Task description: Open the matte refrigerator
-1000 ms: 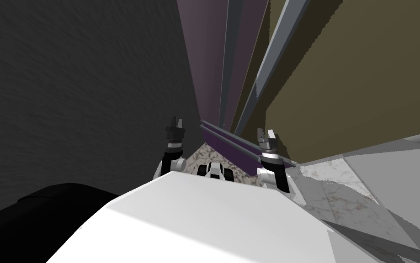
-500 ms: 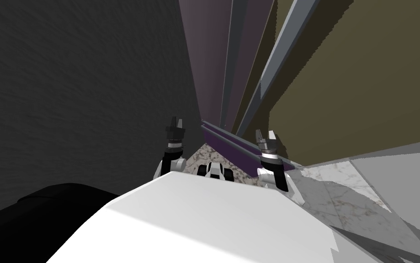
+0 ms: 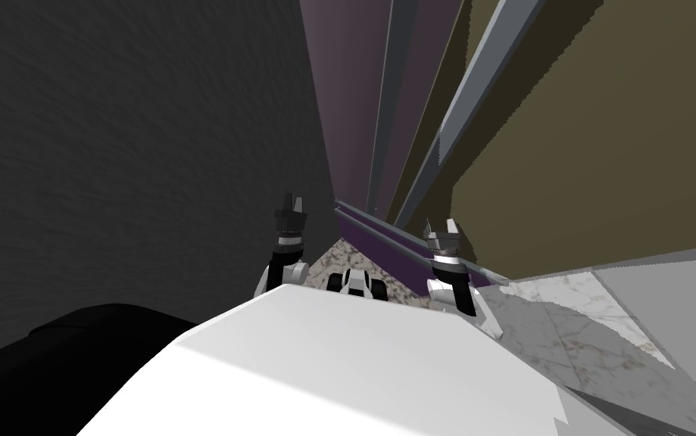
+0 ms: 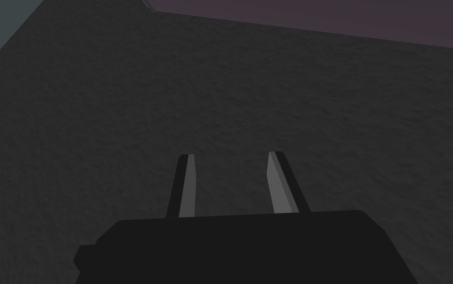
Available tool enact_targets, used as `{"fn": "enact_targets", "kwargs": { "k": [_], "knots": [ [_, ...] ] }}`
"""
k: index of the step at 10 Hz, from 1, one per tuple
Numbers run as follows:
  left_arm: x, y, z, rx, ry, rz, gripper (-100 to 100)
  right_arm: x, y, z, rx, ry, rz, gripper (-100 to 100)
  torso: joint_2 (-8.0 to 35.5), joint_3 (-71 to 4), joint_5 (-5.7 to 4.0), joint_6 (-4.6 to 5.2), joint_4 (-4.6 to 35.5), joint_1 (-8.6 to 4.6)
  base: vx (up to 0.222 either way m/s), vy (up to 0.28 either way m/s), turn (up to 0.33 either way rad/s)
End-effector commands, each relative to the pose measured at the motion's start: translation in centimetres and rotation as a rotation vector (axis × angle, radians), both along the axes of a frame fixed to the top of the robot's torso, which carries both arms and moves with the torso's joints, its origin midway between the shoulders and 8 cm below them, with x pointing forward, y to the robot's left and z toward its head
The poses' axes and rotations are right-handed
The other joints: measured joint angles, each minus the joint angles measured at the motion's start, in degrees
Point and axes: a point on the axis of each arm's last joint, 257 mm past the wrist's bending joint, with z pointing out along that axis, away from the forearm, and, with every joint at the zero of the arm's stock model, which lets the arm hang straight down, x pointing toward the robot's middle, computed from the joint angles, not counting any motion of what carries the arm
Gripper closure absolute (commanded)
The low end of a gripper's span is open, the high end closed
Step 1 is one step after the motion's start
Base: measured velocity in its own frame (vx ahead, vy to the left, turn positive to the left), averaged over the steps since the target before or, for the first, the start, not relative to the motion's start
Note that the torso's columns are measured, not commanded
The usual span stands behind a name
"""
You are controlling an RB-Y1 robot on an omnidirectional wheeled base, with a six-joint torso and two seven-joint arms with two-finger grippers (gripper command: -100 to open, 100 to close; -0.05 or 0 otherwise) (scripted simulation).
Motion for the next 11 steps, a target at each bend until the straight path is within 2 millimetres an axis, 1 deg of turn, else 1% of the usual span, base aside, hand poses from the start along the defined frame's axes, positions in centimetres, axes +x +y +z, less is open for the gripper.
{"fn": "enact_targets", "kwargs": {
  "k": [1, 2, 3, 5, 6, 7, 8, 10, 11],
  "knots": [
    [0.0, 0.0, 0.0, 0.000, 0.000, 0.000, 0, 0.4, -0.7, -1.1, -0.079, 0.010, -0.049, -100, 0.0, 0.0, -0.01, 0.00, 0.0, -0.05, 0.021, 0.023, 0.023],
    [0.0, 0.0, 0.0, 0.000, 0.000, 0.000, 0, 0.4, -0.7, -1.1, -0.102, 0.009, -0.063, -100, 0.0, 0.0, -0.02, 0.00, 0.0, -0.02, 0.024, 0.027, 0.013],
    [0.0, 0.0, 0.0, 0.000, 0.000, 0.000, 0, 0.6, -1.3, -2.1, -0.145, 0.019, -0.090, -100, 0.0, 0.0, 0.00, 0.00, 0.0, 0.00, 0.033, 0.034, 0.023],
    [0.0, 0.0, 0.0, 0.000, 0.000, 0.000, 0, 0.6, -1.3, -2.1, -0.182, 0.017, -0.113, -100, 0.0, 0.0, 0.00, 0.00, 0.0, 0.00, 0.018, 0.025, 0.004],
    [0.0, 0.0, 0.0, 0.000, 0.000, 0.000, 0, 0.8, -2.0, -3.0, -0.231, 0.027, -0.143, -100, 0.1, 0.0, -0.02, 0.01, 0.0, -0.06, 0.021, 0.022, 0.023],
    [0.0, 0.0, 0.0, 0.000, 0.000, 0.000, 0, 0.8, -2.0, -3.0, -0.251, 0.025, -0.155, -100, 0.0, 0.0, -0.02, 0.00, 0.0, -0.04, 0.020, 0.023, 0.014],
    [0.0, 0.0, 0.0, 0.000, 0.000, 0.000, 0, 1.0, -2.6, -3.8, -0.293, 0.035, -0.181, -100, 0.0, 0.0, -0.01, 0.00, 0.0, -0.02, 0.025, 0.029, 0.021],
    [0.0, 0.0, 0.0, 0.000, 0.000, 0.000, 0, 1.0, -2.6, -3.8, -0.328, 0.033, -0.202, -100, 0.0, 0.0, -0.01, -0.02, 0.0, -0.01, 0.013, 0.021, 0.004],
    [0.0, 0.0, 0.0, 0.000, 0.000, 0.000, 0, 1.2, -3.2, -4.6, -0.376, 0.042, -0.231, -100, 0.0, 0.0, -0.02, -0.02, 0.0, -0.04, 0.011, 0.025, 0.025]
  ]
}}
